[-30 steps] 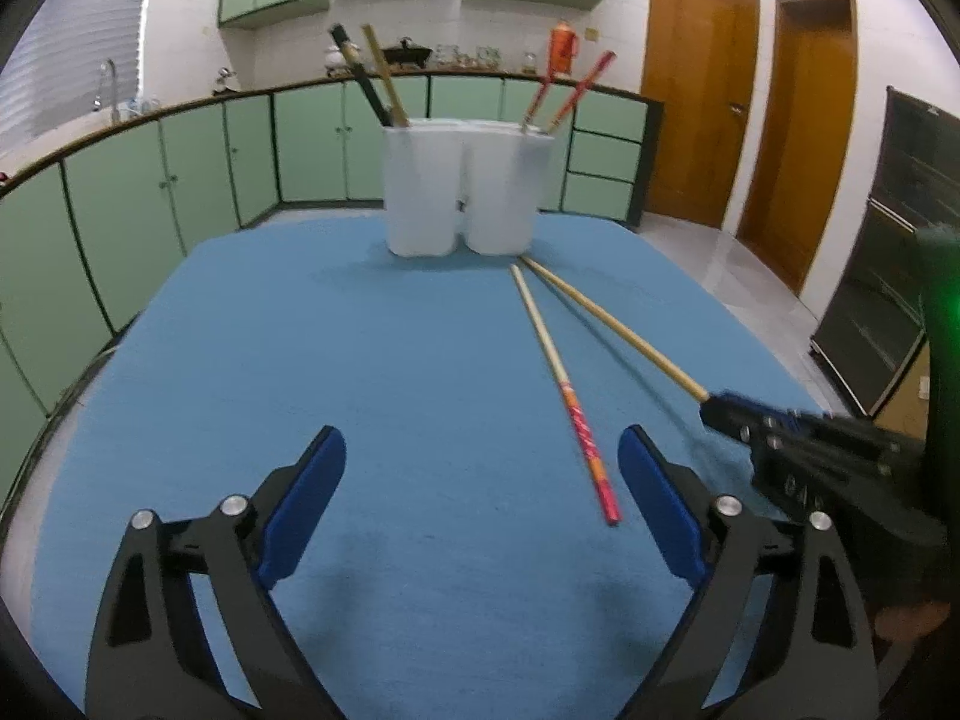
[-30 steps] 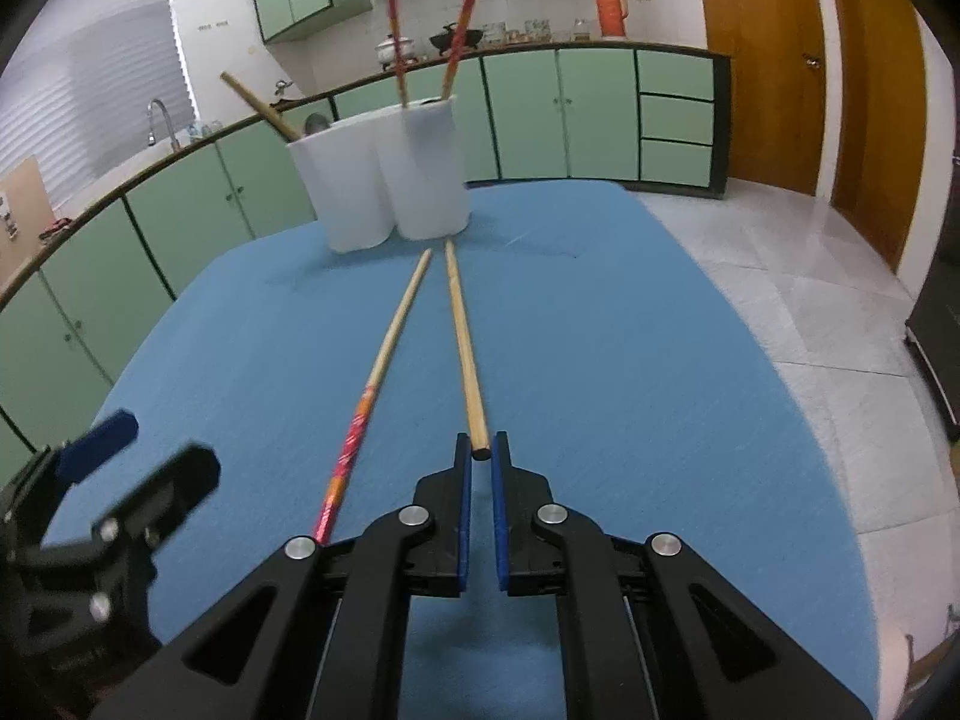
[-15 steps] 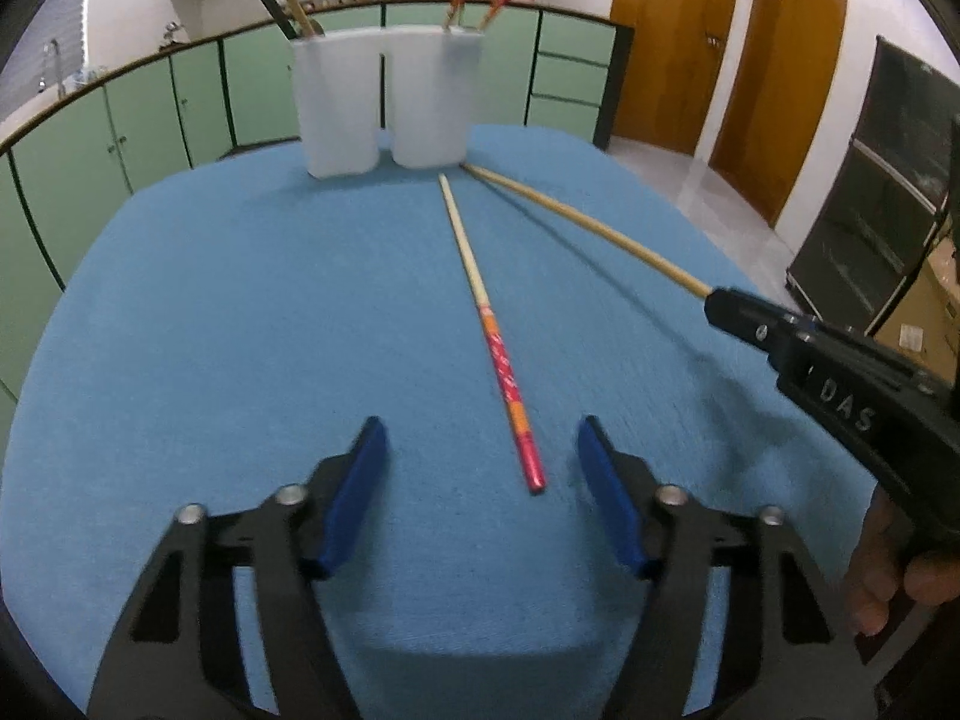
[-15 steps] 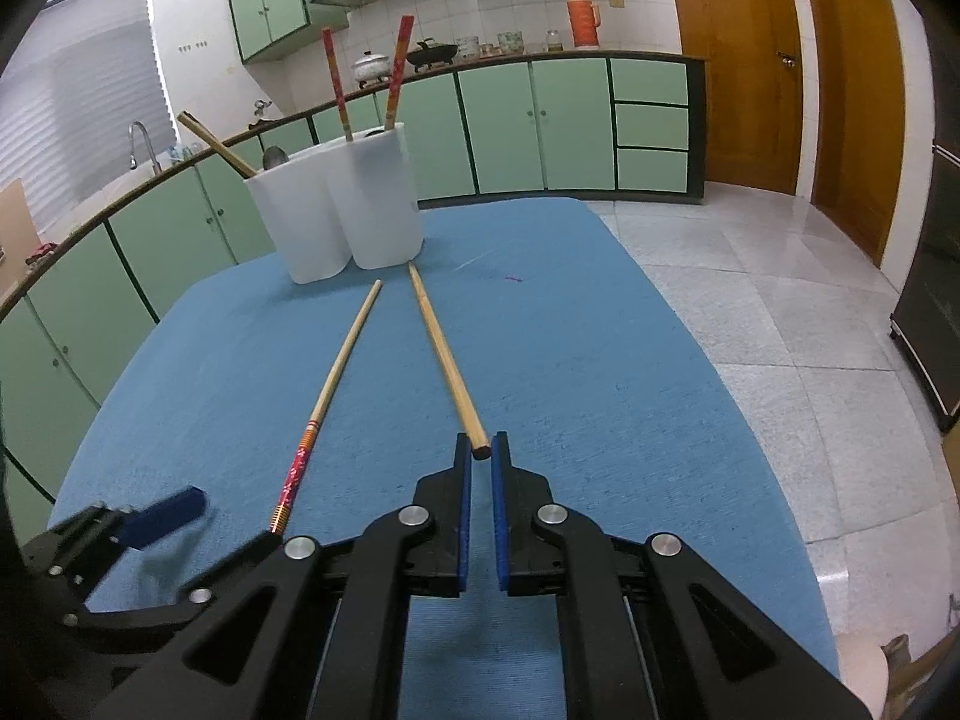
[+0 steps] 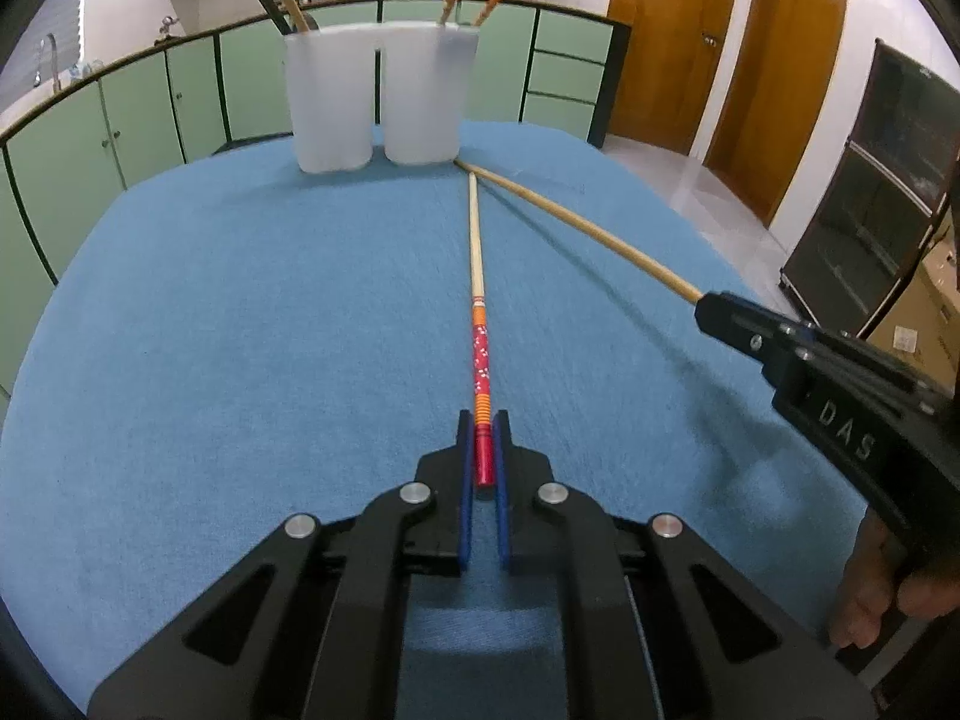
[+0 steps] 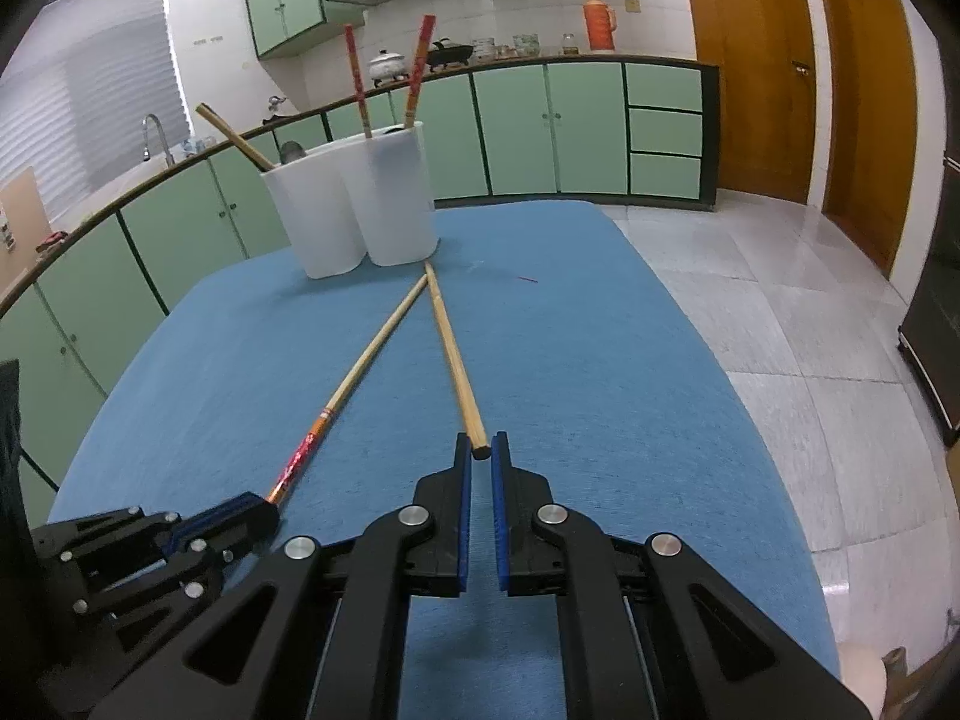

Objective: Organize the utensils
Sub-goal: 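Grasp the red-patterned chopstick with the left tool while the right tool grasps the plain wooden chopstick, then lift both chopsticks and carry them over the white holder with both tools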

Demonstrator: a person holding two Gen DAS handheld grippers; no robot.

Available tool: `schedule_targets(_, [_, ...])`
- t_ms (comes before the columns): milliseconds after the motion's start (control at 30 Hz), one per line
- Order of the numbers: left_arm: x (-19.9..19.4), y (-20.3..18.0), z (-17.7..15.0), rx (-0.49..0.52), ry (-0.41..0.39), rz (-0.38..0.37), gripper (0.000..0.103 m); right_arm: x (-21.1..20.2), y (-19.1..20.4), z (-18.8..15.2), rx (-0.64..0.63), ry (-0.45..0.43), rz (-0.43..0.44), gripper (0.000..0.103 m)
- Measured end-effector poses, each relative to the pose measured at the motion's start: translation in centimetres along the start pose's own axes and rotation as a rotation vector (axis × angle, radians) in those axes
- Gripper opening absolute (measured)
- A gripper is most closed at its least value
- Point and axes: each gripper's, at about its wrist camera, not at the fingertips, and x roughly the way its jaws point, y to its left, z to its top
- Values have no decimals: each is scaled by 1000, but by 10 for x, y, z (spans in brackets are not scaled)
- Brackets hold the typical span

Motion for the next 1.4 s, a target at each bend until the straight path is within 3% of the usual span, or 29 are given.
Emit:
schedule_targets(300, [-45,7,22,3,-134,28,5,-31,10,12,-62,-77,17,6])
schedule_targets(700, [-115,20,65,-17,-336,27,5,-87,12,61,-68,-221,84,6])
schedule_targets(1100, [-136,17,91,-1,-408,-6,5,-103,21,102,-85,-253,148,6])
schedule_targets(1400, [-146,31,96,-6,-442,-7,5,-107,22,106,-90,-253,176,6])
